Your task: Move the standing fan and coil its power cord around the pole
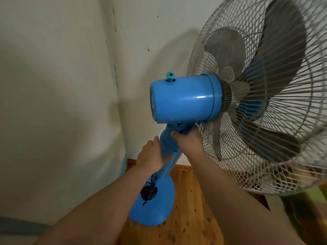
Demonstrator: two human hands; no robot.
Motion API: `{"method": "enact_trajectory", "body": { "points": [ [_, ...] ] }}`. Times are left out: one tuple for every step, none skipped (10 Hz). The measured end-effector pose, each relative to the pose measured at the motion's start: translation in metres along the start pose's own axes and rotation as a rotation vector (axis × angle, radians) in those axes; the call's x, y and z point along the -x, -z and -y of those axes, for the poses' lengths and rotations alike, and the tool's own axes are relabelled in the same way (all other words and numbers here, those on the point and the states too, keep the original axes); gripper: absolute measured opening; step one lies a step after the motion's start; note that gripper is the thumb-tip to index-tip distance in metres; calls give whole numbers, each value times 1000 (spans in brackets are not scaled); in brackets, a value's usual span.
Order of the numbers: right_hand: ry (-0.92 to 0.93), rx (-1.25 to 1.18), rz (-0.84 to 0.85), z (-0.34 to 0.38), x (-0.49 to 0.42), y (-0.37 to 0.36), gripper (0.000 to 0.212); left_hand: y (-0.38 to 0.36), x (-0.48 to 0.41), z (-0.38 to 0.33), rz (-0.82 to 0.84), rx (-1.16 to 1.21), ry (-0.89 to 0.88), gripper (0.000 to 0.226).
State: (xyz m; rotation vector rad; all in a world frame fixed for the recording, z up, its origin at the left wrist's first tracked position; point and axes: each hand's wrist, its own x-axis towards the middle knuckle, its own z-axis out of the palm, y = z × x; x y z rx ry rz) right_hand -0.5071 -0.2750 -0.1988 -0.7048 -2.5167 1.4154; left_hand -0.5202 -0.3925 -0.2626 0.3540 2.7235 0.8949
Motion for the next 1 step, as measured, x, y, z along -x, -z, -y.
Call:
{"method": "enact_trajectory", "body": {
  "points": [
    [13,46,16,0,5,14,36,5,9,-6,-26,-95,-29,83]
  ]
}}
